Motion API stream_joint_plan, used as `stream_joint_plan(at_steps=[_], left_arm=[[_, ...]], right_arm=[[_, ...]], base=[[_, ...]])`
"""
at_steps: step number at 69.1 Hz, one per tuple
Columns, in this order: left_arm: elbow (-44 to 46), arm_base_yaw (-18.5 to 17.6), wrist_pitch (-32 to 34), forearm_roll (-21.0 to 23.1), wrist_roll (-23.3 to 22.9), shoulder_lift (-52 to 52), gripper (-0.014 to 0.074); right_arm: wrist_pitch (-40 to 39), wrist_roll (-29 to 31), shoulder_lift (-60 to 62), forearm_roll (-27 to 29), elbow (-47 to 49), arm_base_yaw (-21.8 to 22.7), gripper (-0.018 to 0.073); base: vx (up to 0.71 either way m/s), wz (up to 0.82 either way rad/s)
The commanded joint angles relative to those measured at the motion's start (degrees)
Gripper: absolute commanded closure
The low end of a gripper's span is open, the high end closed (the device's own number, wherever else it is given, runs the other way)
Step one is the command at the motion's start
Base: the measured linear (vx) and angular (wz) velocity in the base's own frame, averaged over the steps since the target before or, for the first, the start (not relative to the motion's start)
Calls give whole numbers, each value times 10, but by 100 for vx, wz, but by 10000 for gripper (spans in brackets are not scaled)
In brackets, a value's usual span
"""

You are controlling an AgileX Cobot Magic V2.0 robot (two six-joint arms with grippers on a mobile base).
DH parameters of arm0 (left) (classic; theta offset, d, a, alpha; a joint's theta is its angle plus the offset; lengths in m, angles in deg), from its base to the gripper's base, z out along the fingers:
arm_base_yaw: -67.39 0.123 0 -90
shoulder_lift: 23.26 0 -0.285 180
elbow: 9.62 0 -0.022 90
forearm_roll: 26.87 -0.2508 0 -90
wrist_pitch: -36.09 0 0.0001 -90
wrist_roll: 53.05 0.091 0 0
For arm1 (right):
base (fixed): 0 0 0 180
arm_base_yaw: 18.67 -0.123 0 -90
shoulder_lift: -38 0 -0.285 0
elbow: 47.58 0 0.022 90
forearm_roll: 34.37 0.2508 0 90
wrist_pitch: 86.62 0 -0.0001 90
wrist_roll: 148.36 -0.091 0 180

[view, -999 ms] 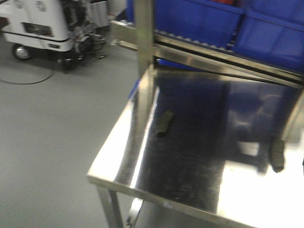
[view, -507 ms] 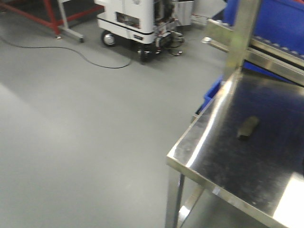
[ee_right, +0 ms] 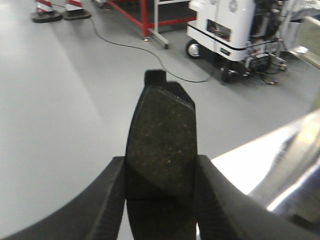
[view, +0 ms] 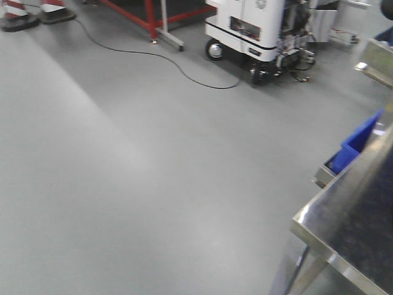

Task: Move and align brake pads A on conveyor
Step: 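Turn the base away from the steel table holding both pads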

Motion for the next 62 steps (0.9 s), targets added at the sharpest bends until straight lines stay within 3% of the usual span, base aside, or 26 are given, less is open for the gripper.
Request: stream_joint_plan(at_steps=[1, 62], left_arm=[[17, -4, 57, 7, -2, 6, 555], [17, -4, 57, 7, -2, 6, 555]], right_arm=[[-52, 4, -2, -5, 18, 1, 482], [-52, 4, -2, -5, 18, 1, 482]], base=[[6, 47], [9, 49]])
